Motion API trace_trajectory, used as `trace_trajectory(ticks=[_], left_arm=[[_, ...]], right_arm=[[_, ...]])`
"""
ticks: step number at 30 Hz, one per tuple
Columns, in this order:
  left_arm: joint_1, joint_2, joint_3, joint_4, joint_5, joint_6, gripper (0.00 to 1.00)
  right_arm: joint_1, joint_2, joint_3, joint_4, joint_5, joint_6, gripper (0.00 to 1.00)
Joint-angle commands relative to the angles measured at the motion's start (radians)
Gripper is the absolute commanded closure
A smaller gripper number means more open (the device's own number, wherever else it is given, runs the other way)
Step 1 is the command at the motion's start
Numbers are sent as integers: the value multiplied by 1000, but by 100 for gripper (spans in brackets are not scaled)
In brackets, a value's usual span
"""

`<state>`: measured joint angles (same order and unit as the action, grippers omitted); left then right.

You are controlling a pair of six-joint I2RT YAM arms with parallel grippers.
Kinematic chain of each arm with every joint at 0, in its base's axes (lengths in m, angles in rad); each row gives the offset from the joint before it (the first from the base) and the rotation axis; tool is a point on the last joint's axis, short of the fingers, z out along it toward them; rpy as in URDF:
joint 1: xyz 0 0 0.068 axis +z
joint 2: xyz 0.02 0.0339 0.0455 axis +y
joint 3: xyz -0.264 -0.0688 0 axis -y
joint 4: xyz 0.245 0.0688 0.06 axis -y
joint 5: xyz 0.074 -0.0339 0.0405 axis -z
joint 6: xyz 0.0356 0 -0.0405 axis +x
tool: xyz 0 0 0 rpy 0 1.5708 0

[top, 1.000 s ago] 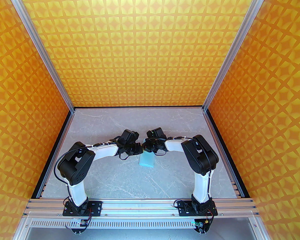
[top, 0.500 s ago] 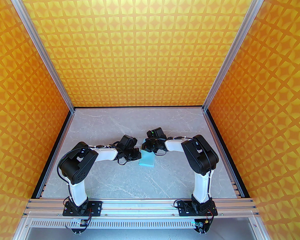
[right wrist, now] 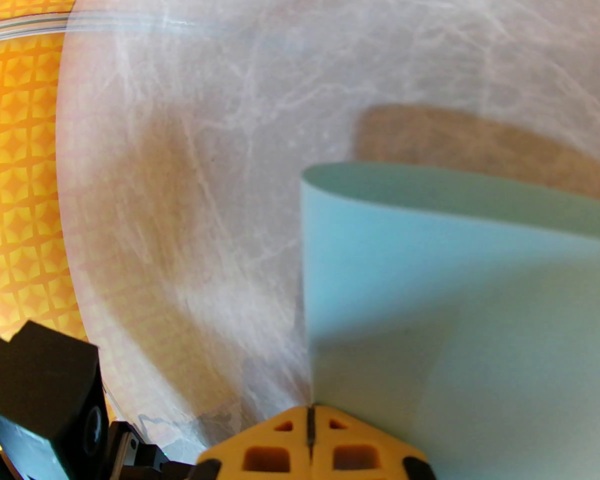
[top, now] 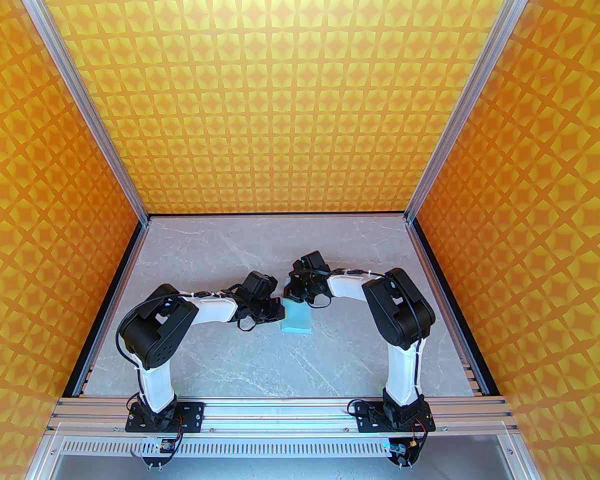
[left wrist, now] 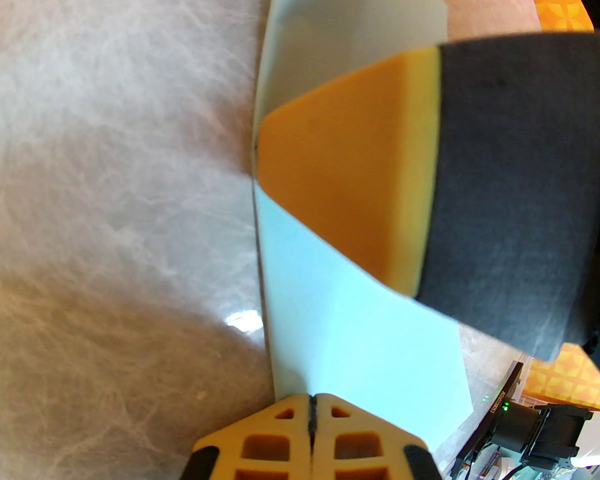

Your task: Fold a paper plane with a square sheet of paper (fold left side to right side)

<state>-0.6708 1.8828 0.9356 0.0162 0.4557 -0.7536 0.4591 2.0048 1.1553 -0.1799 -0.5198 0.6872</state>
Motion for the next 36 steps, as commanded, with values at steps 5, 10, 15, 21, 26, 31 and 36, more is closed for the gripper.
trace_trajectory(ticks=[5, 10, 15, 21, 26, 31, 36], left_arm=[[-21, 36, -54, -132, -17, 34, 100], [-21, 34, -56, -146, -17, 46, 100], [-21, 31, -54, -150, -16, 54, 100], [-23, 28, -53, -156, -13, 56, 100], [-26, 22, -52, -158, -9, 58, 100], [-26, 21, -49, -160, -9, 59, 100], [-26, 17, -49, -159, -9, 53, 100]], right_arm=[[-45, 77, 99, -50, 65, -43, 100], [-67, 112, 155, -68, 59, -49, 100], [-78, 162, 230, -107, 63, -61, 100], [-85, 226, 319, -139, 65, -63, 100], [-89, 256, 385, -163, 75, -64, 100], [-91, 264, 437, -187, 80, -67, 100], [-91, 281, 505, -231, 86, -79, 100]])
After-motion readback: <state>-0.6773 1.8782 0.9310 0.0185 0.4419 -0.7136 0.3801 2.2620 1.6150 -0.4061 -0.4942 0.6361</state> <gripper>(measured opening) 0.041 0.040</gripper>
